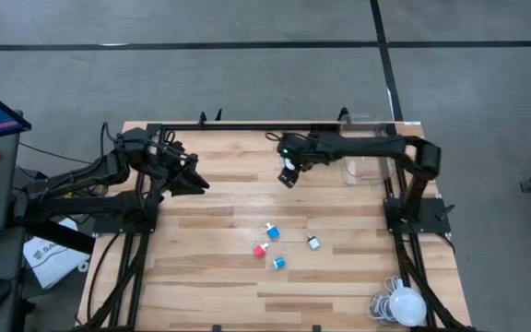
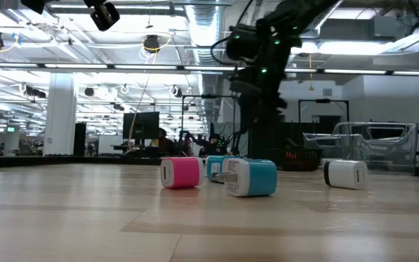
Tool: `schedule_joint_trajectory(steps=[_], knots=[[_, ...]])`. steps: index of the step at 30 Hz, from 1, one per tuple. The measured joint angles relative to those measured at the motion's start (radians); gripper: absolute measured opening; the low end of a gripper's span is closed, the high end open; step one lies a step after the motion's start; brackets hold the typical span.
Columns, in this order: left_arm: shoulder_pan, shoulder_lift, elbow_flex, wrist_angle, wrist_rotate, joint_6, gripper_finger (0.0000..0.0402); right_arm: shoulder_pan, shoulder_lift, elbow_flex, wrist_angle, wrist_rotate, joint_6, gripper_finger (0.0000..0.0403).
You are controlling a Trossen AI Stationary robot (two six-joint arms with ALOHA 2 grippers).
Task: Pick & Place Office items
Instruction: Put the white charger adapter into the transparent bin
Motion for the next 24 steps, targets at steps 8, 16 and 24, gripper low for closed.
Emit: schedule_joint_trajectory(steps=[8, 16, 24], knots=[[0.0, -0.008, 0.0, -0.001, 0.003, -0.025, 0.0117, -0.064, 0.155, 0.174, -0.077, -0.124, -0.053, 0.0348], [-0.008, -0.011, 0.0, 0.007, 0.008, -0.047, 0.0117, -0.166, 0.183, 0.213, -0.118, -0.238, -0.064, 0.0336], [-0.008, -0.011, 0.0, 0.024, 0.0, -0.08, 0.0117, -0.208, 0.183, 0.208, -0.177, -0.311, -0.156, 0.0332]])
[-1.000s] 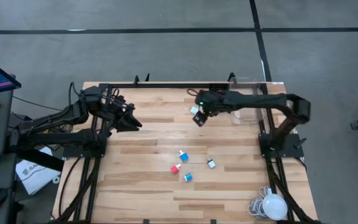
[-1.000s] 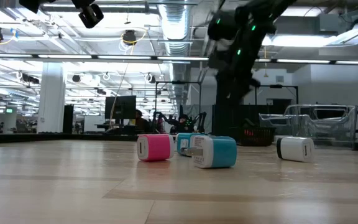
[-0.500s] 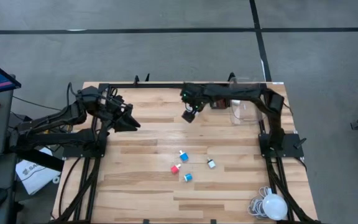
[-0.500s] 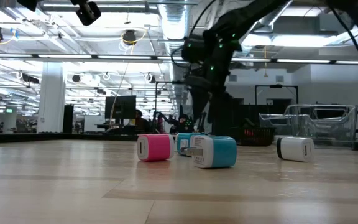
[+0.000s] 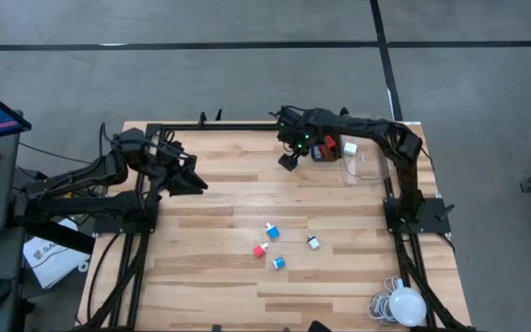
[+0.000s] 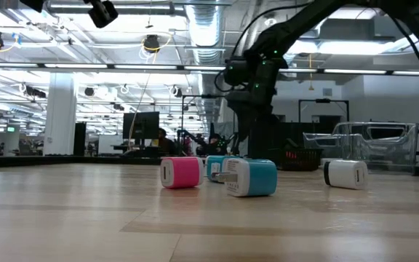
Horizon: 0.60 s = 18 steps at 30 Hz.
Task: Pick & Place Office items
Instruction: Put the white charger adapter into the transparent bin
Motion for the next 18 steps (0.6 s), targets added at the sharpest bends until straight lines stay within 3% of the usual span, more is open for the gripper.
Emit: schedule_joint_trajectory(steps=[7, 18], knots=[[0.0, 0.0, 0.0, 0.029, -0.021, -0.021, 0.0117, 0.012, 0.015, 0.002, 0.001, 0.068, -0.04, 0.0332], [0.0, 0.0, -0.001, 0.083, -0.029, -0.068, 0.0117, 0.018, 0.106, 0.02, -0.062, 0.051, 0.026, 0.0326]])
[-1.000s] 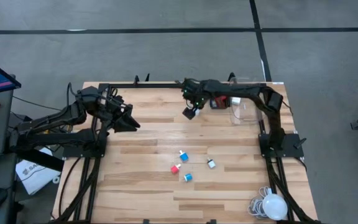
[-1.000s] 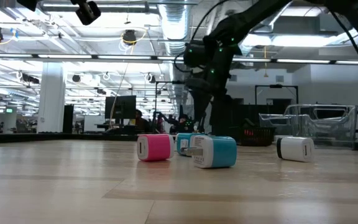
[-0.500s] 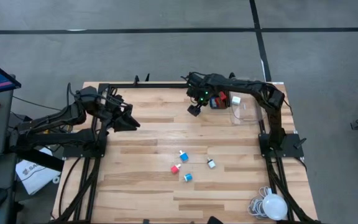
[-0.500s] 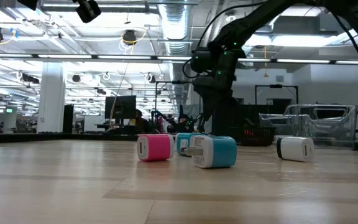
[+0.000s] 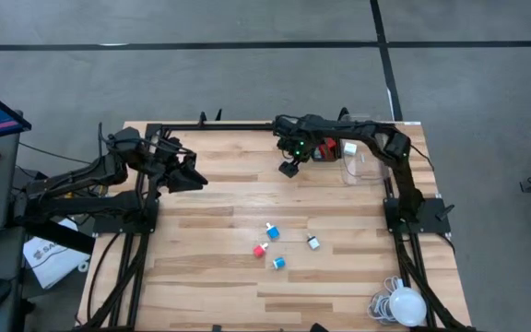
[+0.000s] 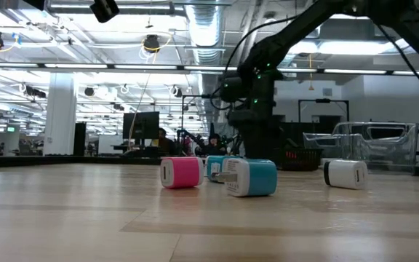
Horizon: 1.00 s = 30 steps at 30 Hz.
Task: Pick & Place Office items
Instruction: Put the white charger adapter into the transparent bin
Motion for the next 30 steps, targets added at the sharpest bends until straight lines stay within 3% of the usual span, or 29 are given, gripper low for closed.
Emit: schedule_joint_trajectory(steps=[17, 21, 27, 30], knots=[[-0.004, 0.0, 0.0, -0.001, -0.002, -0.037, 0.0117, 0.0, 0.08, 0.05, 0.019, 0.003, -0.01, 0.0304], [-0.005, -0.002, 0.0, 0.002, -0.001, -0.037, 0.0117, 0.016, 0.105, 0.056, 0.009, 0.025, 0.013, 0.0266], [-0.005, -0.002, 0.0, 0.003, -0.001, -0.037, 0.0117, 0.035, 0.11, 0.059, 0.007, 0.043, 0.021, 0.0151], [-0.005, -0.002, 0.0, 0.003, -0.001, -0.037, 0.0117, 0.038, 0.114, 0.093, -0.015, 0.032, 0.032, 0.0151]])
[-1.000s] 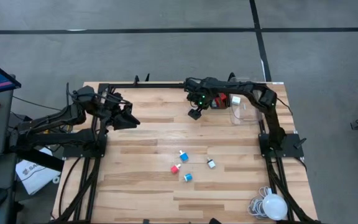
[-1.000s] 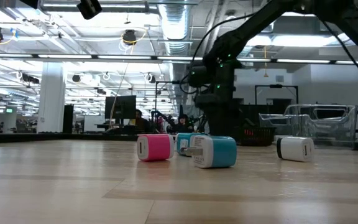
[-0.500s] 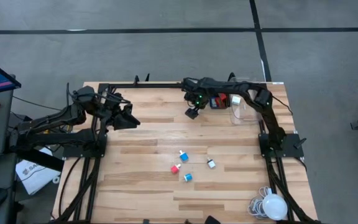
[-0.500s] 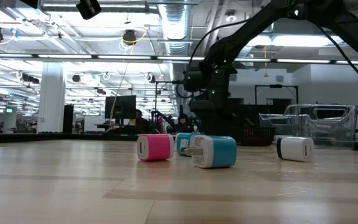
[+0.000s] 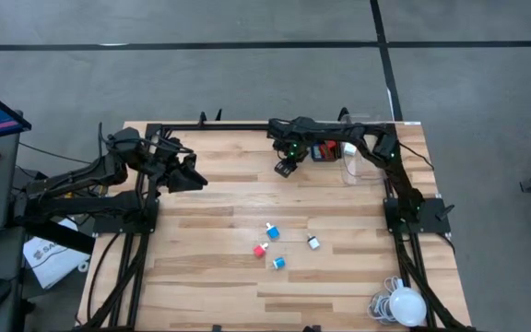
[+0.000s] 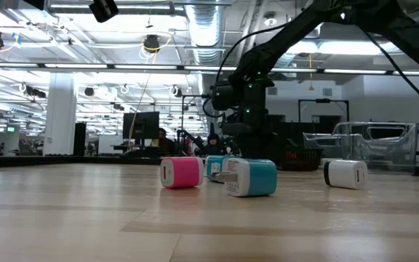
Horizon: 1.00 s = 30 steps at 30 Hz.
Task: Pick & Place Office items
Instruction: Put the white charger adapter into the transparent bin
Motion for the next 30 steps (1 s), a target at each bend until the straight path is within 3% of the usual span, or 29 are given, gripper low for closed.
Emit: schedule_joint_trajectory(steps=[6, 11, 17, 24, 30], knots=[[0.0, 0.0, 0.0, 0.0, 0.001, 0.001, 0.0117, 0.024, 0.009, 0.134, -0.047, -0.104, 0.022, 0.0151], [-0.011, 0.0, 0.0, 0.0, 0.002, 0.002, 0.0117, 0.052, 0.008, 0.241, -0.114, -0.095, 0.058, 0.0151], [-0.05, 0.0, 0.0, 0.0, 0.001, 0.01, 0.0117, 0.142, 0.006, 0.389, -0.314, -0.12, 0.098, 0.0151], [-0.08, 0.0, 0.0, 0.0, -0.002, 0.038, 0.0117, 0.181, 0.004, 0.434, -0.597, 0.087, 0.129, 0.0151], [-0.08, -0.001, 0.0, 0.0, -0.002, 0.053, 0.0117, 0.151, -0.087, 0.38, -0.581, 0.096, 0.164, 0.0151]])
